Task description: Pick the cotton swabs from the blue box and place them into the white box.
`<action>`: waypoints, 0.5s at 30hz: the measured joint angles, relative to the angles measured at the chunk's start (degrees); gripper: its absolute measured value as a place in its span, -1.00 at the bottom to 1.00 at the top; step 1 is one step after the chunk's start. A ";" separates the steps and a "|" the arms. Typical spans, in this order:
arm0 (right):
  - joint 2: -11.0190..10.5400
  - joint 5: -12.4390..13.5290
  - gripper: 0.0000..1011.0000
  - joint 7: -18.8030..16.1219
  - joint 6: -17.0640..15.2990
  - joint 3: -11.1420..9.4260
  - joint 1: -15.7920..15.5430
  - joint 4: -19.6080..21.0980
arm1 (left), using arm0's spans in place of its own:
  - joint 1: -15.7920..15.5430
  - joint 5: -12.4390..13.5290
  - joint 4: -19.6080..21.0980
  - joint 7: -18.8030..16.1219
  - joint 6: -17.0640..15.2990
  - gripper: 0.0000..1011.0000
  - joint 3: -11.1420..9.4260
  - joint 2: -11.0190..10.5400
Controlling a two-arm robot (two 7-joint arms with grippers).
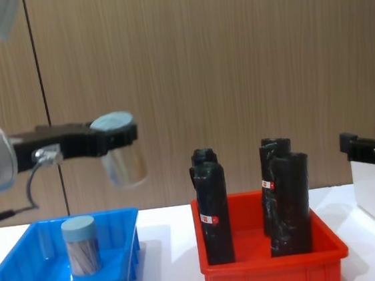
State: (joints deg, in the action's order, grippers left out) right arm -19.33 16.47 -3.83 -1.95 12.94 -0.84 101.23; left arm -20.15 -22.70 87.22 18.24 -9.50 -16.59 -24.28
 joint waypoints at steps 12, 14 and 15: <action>0.00 0.00 0.98 0.00 0.00 0.00 0.00 0.00 | -2.65 -2.33 0.95 8.62 -2.60 0.32 -0.32 0.90; 0.00 0.00 0.98 0.00 0.00 0.00 0.00 0.00 | -3.53 -2.37 0.51 10.76 -3.63 0.32 -0.50 1.24; 0.00 0.00 0.98 0.00 0.00 0.00 0.00 0.00 | -3.98 -2.37 0.25 11.39 -3.93 0.32 -0.60 1.41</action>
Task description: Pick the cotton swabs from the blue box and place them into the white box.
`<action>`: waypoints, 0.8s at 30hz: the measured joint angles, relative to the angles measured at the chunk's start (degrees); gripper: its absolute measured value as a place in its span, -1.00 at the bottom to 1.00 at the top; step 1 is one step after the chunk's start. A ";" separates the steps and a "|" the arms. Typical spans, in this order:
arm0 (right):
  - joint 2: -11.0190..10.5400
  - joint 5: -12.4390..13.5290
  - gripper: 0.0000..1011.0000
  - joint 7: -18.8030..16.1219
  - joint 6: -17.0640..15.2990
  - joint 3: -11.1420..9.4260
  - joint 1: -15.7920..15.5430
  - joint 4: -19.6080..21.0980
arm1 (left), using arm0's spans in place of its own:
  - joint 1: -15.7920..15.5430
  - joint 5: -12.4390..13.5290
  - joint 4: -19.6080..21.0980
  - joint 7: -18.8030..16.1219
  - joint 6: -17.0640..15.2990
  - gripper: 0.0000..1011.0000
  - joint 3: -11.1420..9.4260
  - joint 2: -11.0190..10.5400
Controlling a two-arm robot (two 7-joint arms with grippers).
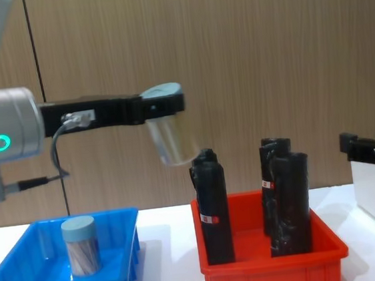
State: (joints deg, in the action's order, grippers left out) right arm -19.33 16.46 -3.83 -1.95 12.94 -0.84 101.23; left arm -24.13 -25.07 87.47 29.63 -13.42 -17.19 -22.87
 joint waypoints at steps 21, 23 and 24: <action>0.00 0.00 0.98 0.00 0.00 0.00 0.00 0.00 | -11.49 4.85 -10.44 16.36 -7.09 0.32 -2.82 5.35; 0.00 0.00 0.98 0.00 0.00 0.00 0.00 0.00 | -11.92 5.06 -10.90 16.87 -7.28 0.32 -2.93 5.57; 0.00 0.00 0.98 0.00 0.00 0.00 0.00 0.00 | -12.10 5.16 -11.07 17.10 -7.37 0.32 -2.97 5.66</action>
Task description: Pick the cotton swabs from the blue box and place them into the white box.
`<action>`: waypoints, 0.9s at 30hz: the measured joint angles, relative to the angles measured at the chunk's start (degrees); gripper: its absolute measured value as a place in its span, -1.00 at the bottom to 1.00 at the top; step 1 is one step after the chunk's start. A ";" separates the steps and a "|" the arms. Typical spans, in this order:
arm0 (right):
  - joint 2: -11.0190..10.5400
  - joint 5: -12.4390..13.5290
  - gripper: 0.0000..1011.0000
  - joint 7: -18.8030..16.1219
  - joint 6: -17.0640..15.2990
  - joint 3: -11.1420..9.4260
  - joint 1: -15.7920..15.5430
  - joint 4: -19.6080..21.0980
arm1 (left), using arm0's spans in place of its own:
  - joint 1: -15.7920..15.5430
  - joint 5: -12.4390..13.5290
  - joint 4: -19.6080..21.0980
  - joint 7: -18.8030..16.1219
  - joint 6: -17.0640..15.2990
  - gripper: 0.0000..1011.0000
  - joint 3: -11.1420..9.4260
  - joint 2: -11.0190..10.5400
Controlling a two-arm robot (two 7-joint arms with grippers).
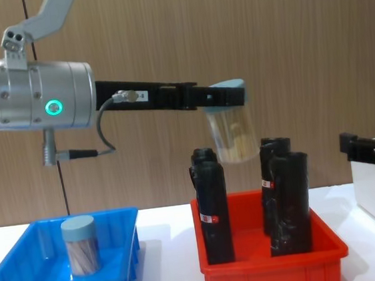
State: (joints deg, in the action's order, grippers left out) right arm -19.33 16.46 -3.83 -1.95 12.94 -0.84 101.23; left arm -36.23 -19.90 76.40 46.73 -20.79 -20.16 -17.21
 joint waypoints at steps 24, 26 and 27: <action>-0.79 -3.86 0.98 -6.15 -2.62 -0.06 2.14 -0.02 | -2.61 1.18 -2.58 3.13 -1.13 0.32 -0.63 1.26; -0.81 -4.29 0.98 -7.57 -2.99 0.03 2.77 -0.20 | -2.68 1.21 -2.65 3.22 -1.16 0.32 -0.65 1.29; -0.81 -4.50 0.98 -8.21 -3.17 0.06 2.97 -0.27 | -2.70 1.22 -2.67 3.25 -1.17 0.32 -0.65 1.31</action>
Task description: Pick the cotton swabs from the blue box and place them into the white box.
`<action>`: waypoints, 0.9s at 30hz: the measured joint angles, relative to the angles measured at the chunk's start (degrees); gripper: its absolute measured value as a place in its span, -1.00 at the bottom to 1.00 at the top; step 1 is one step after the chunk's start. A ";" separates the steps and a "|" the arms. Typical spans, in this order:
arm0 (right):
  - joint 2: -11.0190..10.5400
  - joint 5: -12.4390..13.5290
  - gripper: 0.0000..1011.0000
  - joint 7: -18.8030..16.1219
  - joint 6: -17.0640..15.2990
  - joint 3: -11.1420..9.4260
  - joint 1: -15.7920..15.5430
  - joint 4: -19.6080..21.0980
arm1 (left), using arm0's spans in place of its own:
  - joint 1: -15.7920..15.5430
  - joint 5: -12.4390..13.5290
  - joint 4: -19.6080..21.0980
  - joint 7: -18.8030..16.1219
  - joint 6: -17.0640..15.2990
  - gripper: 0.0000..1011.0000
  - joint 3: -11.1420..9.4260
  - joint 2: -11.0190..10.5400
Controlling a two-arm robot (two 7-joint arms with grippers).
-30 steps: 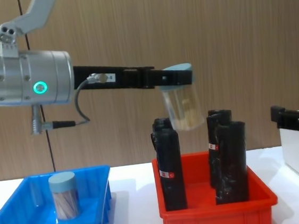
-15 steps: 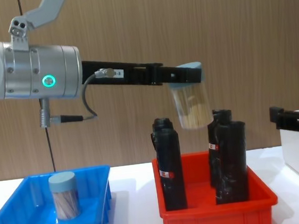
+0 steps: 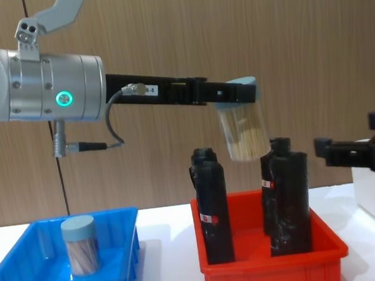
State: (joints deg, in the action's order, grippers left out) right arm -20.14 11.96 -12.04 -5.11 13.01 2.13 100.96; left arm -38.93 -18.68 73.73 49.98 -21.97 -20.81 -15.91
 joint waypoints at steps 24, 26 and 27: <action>2.92 0.49 0.98 -11.30 -4.40 1.36 7.31 -5.41 | -0.28 0.13 -0.29 0.32 -0.11 0.32 -0.08 0.14; 3.19 0.76 0.98 -11.68 -4.58 1.43 7.75 -5.90 | -0.29 0.13 -0.30 0.33 -0.11 0.32 -0.08 0.15; 3.44 0.91 0.98 -11.99 -4.72 1.53 8.17 -6.36 | -0.29 0.13 -0.31 0.34 -0.11 0.32 -0.08 0.15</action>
State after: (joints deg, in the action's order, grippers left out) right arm -16.71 12.87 -24.03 -9.84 14.53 10.31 94.60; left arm -39.22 -18.55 73.43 50.32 -22.08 -20.89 -15.76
